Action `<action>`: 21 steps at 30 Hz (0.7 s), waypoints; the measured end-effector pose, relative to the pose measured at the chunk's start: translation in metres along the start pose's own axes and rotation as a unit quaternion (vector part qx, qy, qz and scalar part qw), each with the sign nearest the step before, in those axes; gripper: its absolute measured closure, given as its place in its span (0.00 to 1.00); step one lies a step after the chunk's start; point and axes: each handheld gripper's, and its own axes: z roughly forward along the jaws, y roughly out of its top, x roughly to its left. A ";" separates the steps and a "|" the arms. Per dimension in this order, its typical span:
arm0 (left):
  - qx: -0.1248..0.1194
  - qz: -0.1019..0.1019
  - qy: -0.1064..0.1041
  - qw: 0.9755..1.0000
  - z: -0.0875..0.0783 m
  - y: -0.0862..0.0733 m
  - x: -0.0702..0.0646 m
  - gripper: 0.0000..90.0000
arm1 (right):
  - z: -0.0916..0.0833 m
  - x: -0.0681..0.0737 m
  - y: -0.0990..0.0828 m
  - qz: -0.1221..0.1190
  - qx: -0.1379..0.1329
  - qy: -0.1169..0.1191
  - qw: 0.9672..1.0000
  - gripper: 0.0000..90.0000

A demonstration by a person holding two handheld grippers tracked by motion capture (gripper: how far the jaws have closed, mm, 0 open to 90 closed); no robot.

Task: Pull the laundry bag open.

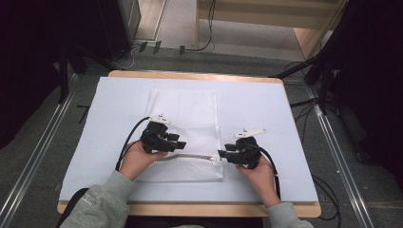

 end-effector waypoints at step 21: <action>0.047 0.015 -0.030 0.998 0.033 -0.007 -0.017 0.92 | 0.012 0.002 0.005 -0.002 0.015 0.035 0.999 0.90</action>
